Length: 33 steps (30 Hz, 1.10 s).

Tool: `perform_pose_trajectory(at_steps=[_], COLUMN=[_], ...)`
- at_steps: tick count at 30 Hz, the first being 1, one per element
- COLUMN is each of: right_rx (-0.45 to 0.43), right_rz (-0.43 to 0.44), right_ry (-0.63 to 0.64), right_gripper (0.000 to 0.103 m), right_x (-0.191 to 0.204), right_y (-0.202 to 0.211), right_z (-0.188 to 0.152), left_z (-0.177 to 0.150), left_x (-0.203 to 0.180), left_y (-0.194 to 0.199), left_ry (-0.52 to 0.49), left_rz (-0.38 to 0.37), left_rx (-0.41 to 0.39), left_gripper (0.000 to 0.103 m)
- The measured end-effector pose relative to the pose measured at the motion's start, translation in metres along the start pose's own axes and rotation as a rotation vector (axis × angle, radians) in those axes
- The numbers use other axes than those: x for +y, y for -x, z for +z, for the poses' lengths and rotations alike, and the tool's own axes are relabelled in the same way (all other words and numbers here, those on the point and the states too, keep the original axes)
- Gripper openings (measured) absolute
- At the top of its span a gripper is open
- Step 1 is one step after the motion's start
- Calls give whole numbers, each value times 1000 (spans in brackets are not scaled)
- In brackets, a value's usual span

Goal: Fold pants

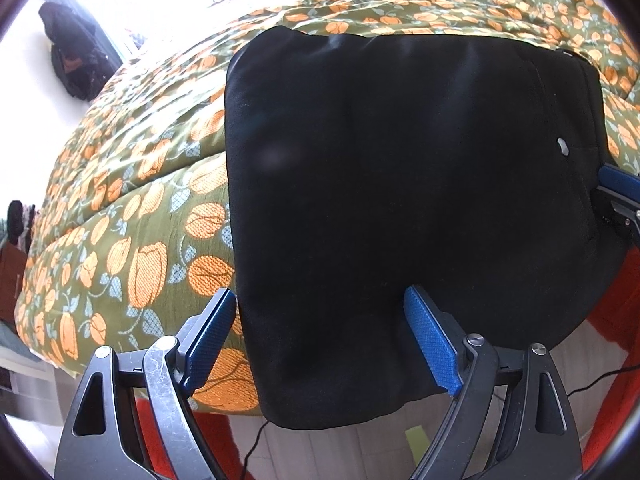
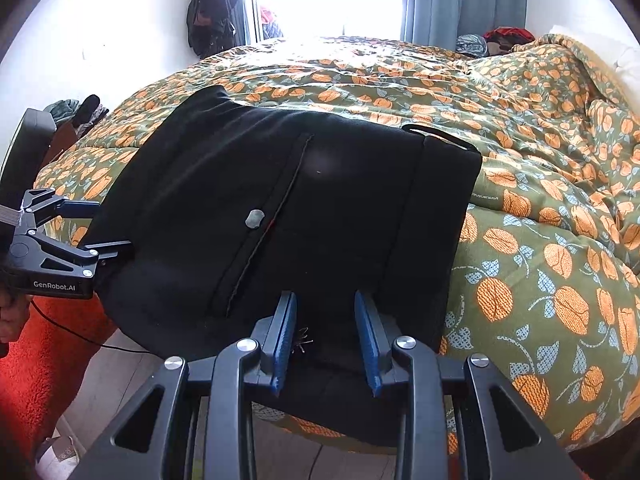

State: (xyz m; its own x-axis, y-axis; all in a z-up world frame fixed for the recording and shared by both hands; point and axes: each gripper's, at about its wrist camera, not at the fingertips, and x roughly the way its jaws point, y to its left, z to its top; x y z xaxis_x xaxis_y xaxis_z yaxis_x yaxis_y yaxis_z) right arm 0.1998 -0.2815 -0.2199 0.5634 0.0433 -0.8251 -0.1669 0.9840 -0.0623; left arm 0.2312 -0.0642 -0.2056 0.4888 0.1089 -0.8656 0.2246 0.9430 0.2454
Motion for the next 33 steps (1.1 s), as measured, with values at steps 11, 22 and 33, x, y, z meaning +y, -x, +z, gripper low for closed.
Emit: perform_pose_trajectory(at_steps=[11,22,33], right_rx=[-13,-51,233], right_rz=[64,362,465], right_ry=[-44,-456,-495], right_gripper=[32,86,44], right_x=[-8,-89,-95], right_y=[10,36,-32], right_z=[2,0,14], left_z=[8,6,25], left_x=[38,118,67], left_y=[2,-17,-14], left_ry=[124,335,213], left_rz=[-183,-439,-448], left_rx=[80,76,108], left_gripper=[87,92,36])
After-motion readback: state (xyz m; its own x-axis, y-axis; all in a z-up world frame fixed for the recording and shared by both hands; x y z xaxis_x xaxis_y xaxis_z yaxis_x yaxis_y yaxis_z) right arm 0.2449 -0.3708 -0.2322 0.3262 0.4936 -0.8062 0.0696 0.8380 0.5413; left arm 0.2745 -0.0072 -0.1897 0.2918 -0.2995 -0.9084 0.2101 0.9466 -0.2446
